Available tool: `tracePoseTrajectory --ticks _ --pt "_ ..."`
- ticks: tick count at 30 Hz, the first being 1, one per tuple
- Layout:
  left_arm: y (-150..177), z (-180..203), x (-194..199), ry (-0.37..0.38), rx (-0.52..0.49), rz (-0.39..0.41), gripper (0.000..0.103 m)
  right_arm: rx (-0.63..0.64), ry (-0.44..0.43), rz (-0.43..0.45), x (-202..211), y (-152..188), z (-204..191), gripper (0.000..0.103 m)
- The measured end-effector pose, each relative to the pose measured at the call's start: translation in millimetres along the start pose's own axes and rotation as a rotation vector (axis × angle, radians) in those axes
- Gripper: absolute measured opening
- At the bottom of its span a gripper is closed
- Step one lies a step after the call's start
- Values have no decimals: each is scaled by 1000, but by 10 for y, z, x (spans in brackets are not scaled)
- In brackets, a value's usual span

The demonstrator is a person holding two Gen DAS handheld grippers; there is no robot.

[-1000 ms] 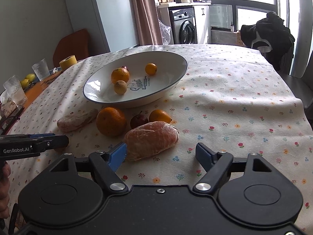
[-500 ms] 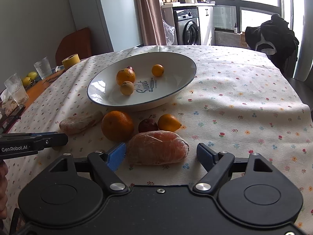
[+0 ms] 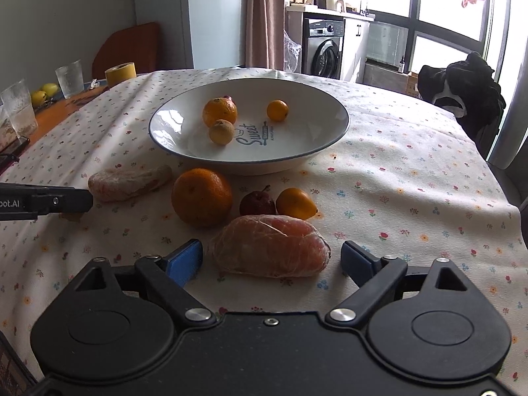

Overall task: Organize fruits
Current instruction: 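Grasp the peeled orange with the right tool while the left tool holds the brown fruit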

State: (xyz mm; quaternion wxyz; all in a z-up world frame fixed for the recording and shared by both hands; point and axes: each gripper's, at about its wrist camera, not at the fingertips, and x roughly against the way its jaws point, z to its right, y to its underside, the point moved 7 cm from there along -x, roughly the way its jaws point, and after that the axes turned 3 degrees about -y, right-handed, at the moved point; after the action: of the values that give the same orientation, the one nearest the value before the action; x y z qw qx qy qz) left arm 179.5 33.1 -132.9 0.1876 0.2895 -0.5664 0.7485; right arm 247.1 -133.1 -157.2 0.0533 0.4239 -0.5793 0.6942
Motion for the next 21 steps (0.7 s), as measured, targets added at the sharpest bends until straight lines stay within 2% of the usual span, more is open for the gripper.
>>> tracePoseTrajectory --ticks 8,21 --pt "2 -14 9 1 4 1 23 13 6 12 20 -23 5 72" --pt "-71 10 93 -3 -1 24 23 -11 -5 43 138 -47 49 68"
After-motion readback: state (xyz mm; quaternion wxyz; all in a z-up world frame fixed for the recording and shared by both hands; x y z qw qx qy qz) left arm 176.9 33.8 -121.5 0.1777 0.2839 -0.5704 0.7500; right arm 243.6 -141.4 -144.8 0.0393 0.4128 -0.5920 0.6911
